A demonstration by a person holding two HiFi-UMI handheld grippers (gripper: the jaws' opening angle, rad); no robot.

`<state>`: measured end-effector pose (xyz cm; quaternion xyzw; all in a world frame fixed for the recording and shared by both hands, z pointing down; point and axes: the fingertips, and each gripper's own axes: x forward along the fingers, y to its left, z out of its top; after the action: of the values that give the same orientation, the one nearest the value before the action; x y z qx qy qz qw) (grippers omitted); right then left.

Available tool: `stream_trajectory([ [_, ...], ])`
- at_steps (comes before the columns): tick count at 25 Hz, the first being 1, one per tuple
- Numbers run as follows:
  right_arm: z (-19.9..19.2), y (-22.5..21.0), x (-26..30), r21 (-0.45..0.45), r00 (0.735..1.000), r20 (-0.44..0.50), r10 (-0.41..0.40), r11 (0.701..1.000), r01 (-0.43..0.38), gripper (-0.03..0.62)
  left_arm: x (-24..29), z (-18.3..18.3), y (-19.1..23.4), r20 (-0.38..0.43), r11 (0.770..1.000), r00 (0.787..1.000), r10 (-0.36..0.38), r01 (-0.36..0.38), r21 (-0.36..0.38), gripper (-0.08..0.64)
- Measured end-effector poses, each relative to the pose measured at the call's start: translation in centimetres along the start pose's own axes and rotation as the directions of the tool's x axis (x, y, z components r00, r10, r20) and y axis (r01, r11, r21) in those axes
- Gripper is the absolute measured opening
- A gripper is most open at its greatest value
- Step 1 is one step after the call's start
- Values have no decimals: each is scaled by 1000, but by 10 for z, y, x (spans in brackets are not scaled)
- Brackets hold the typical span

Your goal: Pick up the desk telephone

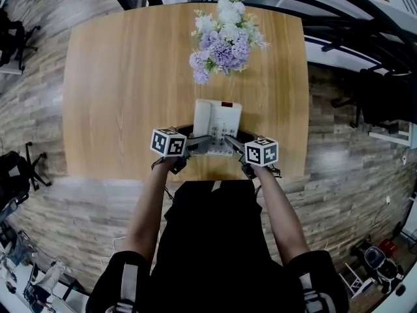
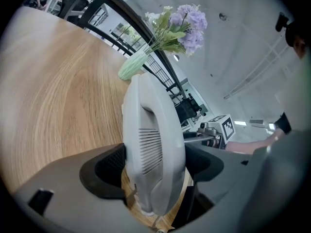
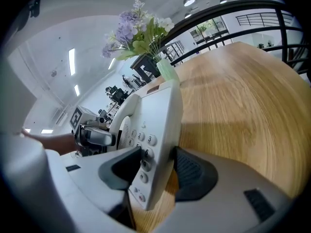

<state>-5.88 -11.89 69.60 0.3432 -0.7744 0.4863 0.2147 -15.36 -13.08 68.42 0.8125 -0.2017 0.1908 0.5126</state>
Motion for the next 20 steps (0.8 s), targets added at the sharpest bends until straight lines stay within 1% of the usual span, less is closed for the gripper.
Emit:
stream_trajectory([
  [5, 6, 6, -10, -8, 1000, 8, -12, 1000, 12, 225, -4, 6, -9, 26, 1000, 1000, -14, 14, 8, 382],
  [10, 12, 11, -22, -15, 1000, 23, -16, 1000, 16, 225, -7, 13, -23, 35, 999, 999, -13, 11, 37, 382],
  [20, 25, 19, -44, -54, 999, 34, 37, 998, -35, 224, -17, 23, -51, 103, 998, 994, 39, -43, 37, 382],
])
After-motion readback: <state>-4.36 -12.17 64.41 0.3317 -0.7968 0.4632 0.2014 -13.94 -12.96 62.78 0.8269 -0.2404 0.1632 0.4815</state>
